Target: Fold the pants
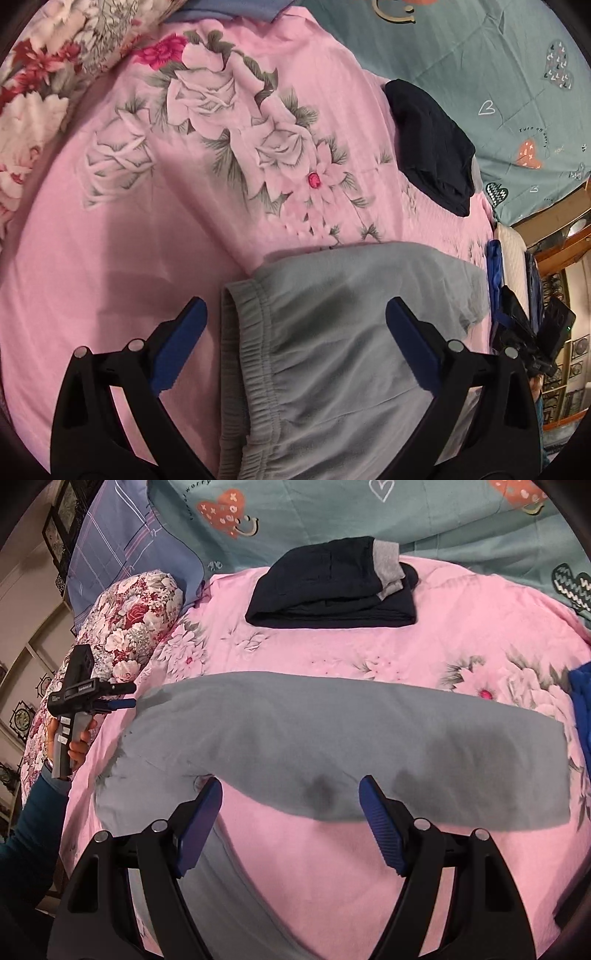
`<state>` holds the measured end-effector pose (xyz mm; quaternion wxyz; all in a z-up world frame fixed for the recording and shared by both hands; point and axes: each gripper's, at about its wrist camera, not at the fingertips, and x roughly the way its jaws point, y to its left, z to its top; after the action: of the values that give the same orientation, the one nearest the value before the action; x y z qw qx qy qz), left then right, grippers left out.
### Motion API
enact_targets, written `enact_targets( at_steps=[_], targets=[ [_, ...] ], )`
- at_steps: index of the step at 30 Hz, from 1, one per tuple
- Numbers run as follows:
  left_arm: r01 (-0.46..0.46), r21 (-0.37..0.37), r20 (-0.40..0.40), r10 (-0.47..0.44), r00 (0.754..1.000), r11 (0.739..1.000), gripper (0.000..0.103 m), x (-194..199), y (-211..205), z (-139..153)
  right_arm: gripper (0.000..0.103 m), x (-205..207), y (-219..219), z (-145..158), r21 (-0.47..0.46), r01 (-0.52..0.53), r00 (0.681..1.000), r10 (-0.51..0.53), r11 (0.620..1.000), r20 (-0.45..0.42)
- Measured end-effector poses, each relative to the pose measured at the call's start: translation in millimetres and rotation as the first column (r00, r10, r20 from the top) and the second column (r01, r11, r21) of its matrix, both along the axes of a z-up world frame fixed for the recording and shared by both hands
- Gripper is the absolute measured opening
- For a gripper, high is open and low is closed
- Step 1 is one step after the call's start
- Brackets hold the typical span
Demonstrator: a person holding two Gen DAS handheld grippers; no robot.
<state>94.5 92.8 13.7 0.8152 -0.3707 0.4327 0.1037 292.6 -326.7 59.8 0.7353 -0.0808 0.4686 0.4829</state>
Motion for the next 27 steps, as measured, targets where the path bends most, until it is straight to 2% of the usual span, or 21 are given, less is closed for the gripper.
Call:
enact_targets(
  at_steps=[5, 7, 8, 9, 10, 11, 14, 18, 21, 22, 24, 25, 27],
  targets=[
    [0.039, -0.085, 0.052, -0.034, 0.998, 0.996, 0.098, 2, 9, -7, 0.077, 26, 29, -4, -0.054, -0.063, 0.997, 0.065, 0.997, 0.037],
    [0.048, -0.081, 0.059, -0.044, 0.997, 0.996, 0.097, 5, 7, -7, 0.077, 38, 41, -7, -0.085, -0.094, 0.993, 0.1, 0.992, 0.068],
    [0.048, -0.058, 0.058, -0.045, 0.997, 0.997, 0.082, 7, 4, -6, 0.077, 43, 46, -10, -0.1, -0.109, 0.99, 0.117, 0.989, 0.077],
    [0.078, -0.046, 0.055, -0.076, 0.996, 0.996, 0.042, 12, -1, -6, 0.077, 49, 53, -14, -0.12, -0.127, 0.986, 0.138, 0.985, 0.088],
    [0.109, -0.047, 0.043, -0.107, 0.993, 0.993, 0.021, 16, -6, -7, 0.077, 53, 57, -16, -0.136, -0.138, 0.983, 0.152, 0.981, 0.102],
    [0.123, -0.04, 0.032, -0.121, 0.992, 0.992, 0.02, 19, -9, -8, 0.077, 59, 65, -21, -0.162, -0.154, 0.977, 0.174, 0.975, 0.12],
    [0.14, 0.048, 0.038, -0.142, 0.989, 0.989, 0.019, 20, -22, -2, 0.077, 71, 83, -30, -0.215, -0.183, 0.96, 0.221, 0.959, 0.169],
    [0.136, 0.08, 0.068, -0.142, 0.988, 0.987, 0.019, 14, -25, 9, 0.076, 81, 102, -38, -0.238, -0.247, 0.939, 0.293, 0.939, 0.181],
    [0.121, 0.102, 0.071, -0.128, 0.989, 0.987, 0.019, 10, -24, 14, 0.063, 86, 116, -47, -0.279, -0.327, 0.914, 0.377, 0.903, 0.15],
    [0.115, 0.104, 0.074, -0.123, 0.99, 0.988, 0.019, 9, -24, 15, 0.061, 86, 119, -50, -0.298, -0.345, 0.903, 0.401, 0.89, 0.153],
    [0.103, 0.113, 0.08, -0.113, 0.99, 0.988, 0.019, 9, -25, 17, 0.05, 85, 122, -49, -0.321, -0.367, 0.881, 0.437, 0.873, 0.18],
    [0.098, 0.116, 0.079, -0.107, 0.991, 0.988, 0.019, 9, -25, 17, 0.032, 88, 123, -47, -0.329, -0.367, 0.881, 0.439, 0.87, 0.178],
    [0.082, 0.123, 0.073, -0.092, 0.993, 0.989, 0.019, 9, -26, 18, 0.002, 92, 123, -45, -0.331, -0.395, 0.882, 0.455, 0.857, 0.125]
  ],
)
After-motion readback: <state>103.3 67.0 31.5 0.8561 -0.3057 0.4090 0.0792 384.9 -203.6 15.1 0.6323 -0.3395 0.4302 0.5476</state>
